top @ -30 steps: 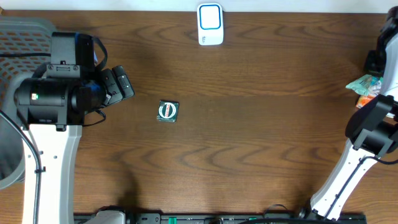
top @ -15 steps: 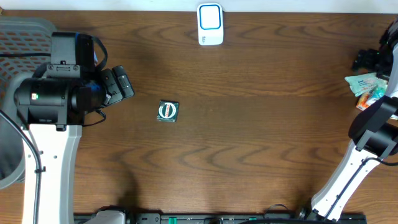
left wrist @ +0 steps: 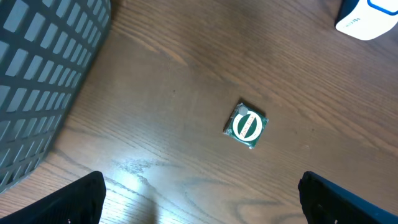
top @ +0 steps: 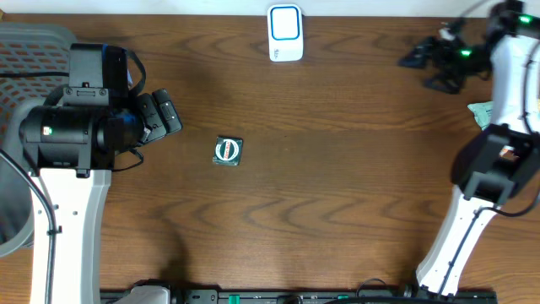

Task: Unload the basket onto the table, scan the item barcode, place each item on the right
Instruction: 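Move the right gripper left to the green Zam-Buk tin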

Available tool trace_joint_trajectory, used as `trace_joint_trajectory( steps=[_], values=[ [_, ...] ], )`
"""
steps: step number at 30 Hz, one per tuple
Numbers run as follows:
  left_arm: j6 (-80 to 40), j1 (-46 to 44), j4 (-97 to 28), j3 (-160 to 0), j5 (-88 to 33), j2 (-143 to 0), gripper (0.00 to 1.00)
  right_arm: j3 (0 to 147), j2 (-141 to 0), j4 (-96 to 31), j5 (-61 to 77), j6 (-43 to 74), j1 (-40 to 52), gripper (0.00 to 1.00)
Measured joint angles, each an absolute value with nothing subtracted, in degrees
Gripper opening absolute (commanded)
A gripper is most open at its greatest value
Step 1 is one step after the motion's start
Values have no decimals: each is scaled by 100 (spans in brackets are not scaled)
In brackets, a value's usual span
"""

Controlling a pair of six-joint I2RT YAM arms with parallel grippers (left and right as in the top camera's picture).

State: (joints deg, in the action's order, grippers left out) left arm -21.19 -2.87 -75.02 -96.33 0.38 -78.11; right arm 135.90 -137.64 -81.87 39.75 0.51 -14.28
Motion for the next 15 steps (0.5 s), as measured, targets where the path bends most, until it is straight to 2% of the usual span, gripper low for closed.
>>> trace_joint_trajectory(
  steps=[4,8,9,15],
  values=[
    [-2119,-287,-7502,-9633,38,-7811,98,13500,-13764,-8114,4005,-45,-646,97],
    [-2119,-287,-7502,-9633,38,-7811,98,13260,-13764,-7865,3986,-235,169,77],
    [-2119,-287,-7502,-9633,38,-7811,98,13196,-13764,-7765,3981,-263,392,76],
    [-2119,-287,-7502,-9633,38,-7811,98,12967,-13764,-7096,3782,-47,1496,91]
  ],
)
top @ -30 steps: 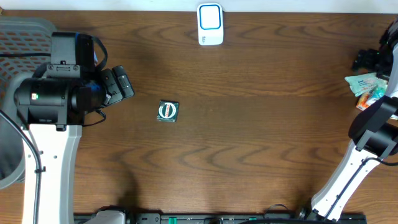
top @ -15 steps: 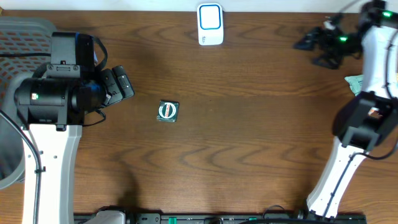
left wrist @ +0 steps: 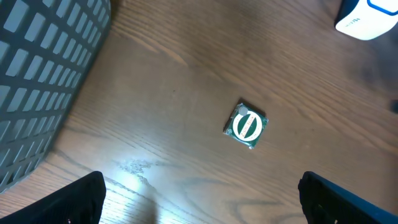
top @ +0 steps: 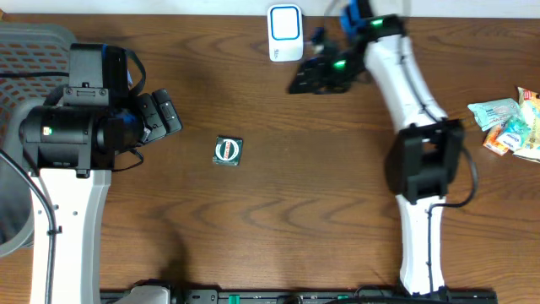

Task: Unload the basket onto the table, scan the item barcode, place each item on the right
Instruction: 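Move the right gripper left to the green Zam-Buk tin, then grasp the Zam-Buk tin and lift it toward the scanner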

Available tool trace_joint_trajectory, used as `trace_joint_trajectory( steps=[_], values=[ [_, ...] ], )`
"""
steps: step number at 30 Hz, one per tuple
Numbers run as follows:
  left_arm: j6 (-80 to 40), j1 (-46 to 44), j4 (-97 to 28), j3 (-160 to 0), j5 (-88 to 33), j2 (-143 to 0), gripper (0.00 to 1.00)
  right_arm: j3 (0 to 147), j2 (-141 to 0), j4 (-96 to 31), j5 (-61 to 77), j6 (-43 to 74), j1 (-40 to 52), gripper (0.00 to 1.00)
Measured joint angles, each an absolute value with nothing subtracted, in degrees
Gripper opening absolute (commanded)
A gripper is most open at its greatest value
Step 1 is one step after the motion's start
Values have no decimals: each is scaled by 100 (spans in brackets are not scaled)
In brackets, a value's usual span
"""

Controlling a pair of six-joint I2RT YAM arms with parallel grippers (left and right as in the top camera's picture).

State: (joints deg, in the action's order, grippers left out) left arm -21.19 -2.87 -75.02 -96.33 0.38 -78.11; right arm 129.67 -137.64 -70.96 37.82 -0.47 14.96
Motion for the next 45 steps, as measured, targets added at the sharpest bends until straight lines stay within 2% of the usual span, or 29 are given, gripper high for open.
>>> trace_joint_trajectory(
  steps=[5,16,34,45],
  values=[
    [-2119,-287,-7502,-9633,38,-7811,97,12798,-13764,-6563,3026,792,2324,99],
    [-2119,-287,-7502,-9633,38,-7811,98,12339,-13764,-5959,1293,3083,3785,99],
    [-2119,-287,-7502,-9633,38,-7811,97,12031,-13764,-5581,-130,4589,4578,99],
    [-2119,-287,-7502,-9633,38,-7811,98,11839,-13764,-5435,-445,4845,4670,99]
  ],
)
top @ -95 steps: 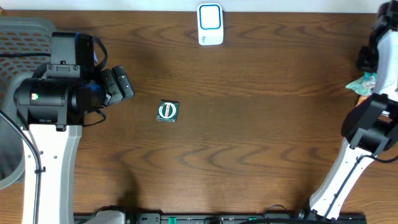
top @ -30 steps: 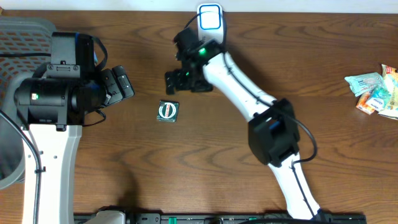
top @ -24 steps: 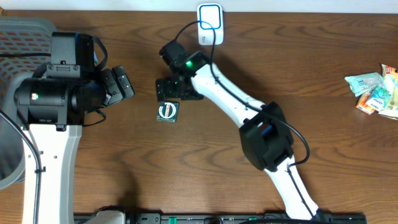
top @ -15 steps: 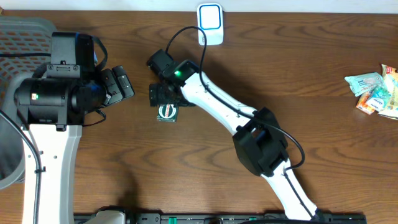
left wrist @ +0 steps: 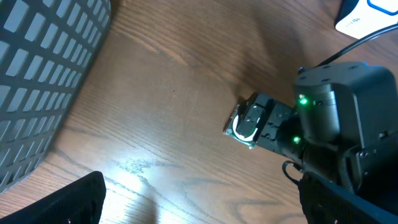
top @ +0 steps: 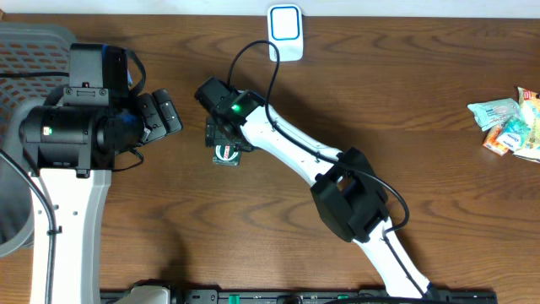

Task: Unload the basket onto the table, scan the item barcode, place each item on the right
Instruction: 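Grasp the Zam-Buk tin and lift it toward the scanner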

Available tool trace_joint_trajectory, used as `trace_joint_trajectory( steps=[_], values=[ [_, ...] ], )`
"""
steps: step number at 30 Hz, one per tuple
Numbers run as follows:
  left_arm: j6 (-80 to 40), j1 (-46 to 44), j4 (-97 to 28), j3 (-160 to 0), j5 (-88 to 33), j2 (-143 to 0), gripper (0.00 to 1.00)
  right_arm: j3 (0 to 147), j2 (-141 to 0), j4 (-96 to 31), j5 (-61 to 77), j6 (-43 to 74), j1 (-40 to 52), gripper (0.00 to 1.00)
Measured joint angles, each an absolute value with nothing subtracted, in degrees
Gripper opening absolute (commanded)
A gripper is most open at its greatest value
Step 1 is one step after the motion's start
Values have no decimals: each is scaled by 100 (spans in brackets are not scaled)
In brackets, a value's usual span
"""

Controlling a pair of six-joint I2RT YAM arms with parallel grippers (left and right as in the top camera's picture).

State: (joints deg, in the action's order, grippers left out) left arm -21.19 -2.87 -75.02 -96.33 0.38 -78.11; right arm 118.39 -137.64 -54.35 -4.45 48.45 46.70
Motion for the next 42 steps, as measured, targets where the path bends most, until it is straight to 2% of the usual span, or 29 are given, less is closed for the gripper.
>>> trace_joint_trajectory(
  steps=[14,18,24,29,37,42],
  values=[
    [-2119,-287,-7502,-9633,38,-7811,98,11426,-13764,-5054,-467,4864,4845,99],
    [-2119,-287,-7502,-9633,38,-7811,98,11393,-13764,-5166,-467,4860,4847,95],
    [-2119,-287,-7502,-9633,38,-7811,98,11391,-13764,-5612,-650,4864,4821,95],
    [-2119,-287,-7502,-9633,38,-7811,98,11393,-13760,-6213,-978,4827,4639,95],
    [-2119,-287,-7502,-9633,38,-7811,98,11386,-13640,-6716,-1144,4034,4128,85],
    [-2119,-287,-7502,-9633,38,-7811,98,11382,-13308,-6799,-816,3758,3789,85]
  ],
)
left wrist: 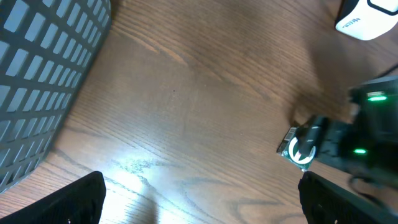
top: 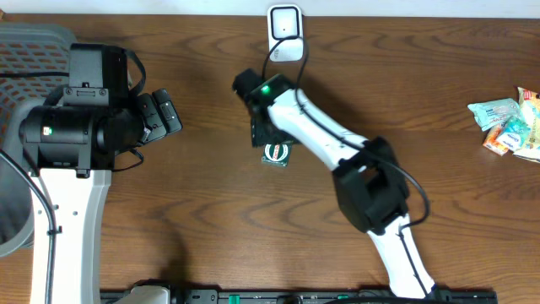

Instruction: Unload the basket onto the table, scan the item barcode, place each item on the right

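The item, a small dark green square packet (top: 277, 154) with a white ring on top, lies right of the table's middle. It also shows in the left wrist view as the packet (left wrist: 297, 148). My right gripper (top: 268, 138) reaches in from the right and is shut on the packet's far edge. The white and blue scanner (top: 285, 32) stands at the table's far edge, straight beyond the packet, and one corner of the scanner (left wrist: 367, 18) shows top right. My left gripper (left wrist: 202, 205) is open over bare wood, left of the packet, holding nothing.
A grey mesh basket (top: 34, 42) fills the far left corner, close to my left arm. Several snack packets (top: 504, 127) lie at the right edge. The right arm's white links (top: 337, 143) stretch across the table's middle.
My right gripper and the green packet have both moved to the right, from near my left gripper to below the scanner. The left arm has not moved.
The packet lay alone mid-table with my right gripper far off at the back right. The right gripper then stood near the scanner, then on the packet. Now gripper and packet are farther right.
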Available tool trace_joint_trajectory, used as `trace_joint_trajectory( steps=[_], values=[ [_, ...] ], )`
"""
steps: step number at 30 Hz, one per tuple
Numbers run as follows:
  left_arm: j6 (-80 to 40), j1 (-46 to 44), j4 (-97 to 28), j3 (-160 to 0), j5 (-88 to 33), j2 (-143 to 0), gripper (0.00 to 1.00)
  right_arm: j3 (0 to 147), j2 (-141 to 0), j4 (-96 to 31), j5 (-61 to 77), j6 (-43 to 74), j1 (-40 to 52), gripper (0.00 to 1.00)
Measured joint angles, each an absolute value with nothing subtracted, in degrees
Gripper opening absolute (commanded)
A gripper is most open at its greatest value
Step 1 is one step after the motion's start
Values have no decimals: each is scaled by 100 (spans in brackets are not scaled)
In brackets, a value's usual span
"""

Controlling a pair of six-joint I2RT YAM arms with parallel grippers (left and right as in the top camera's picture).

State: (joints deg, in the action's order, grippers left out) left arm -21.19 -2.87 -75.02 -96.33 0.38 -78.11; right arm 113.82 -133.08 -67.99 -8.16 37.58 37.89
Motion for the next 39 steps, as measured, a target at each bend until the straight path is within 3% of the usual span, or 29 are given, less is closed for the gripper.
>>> trace_joint_trajectory(
  steps=[9,12,23,28,39],
  values=[
    [-2119,-287,-7502,-9633,38,-7811,98,11380,-13002,-6812,255,3409,3540,85],
    [-2119,-287,-7502,-9633,38,-7811,98,11380,-13002,-6818,392,3363,3599,79],
    [-2119,-287,-7502,-9633,38,-7811,97,10912,-13002,-6871,80,3581,3983,78],
    [-2119,-287,-7500,-9633,38,-7811,98,10519,-13002,-6740,19,3662,4021,68],
    [-2119,-287,-7502,-9633,38,-7811,98,10449,-13002,-7013,-193,3704,3931,65]
  ],
)
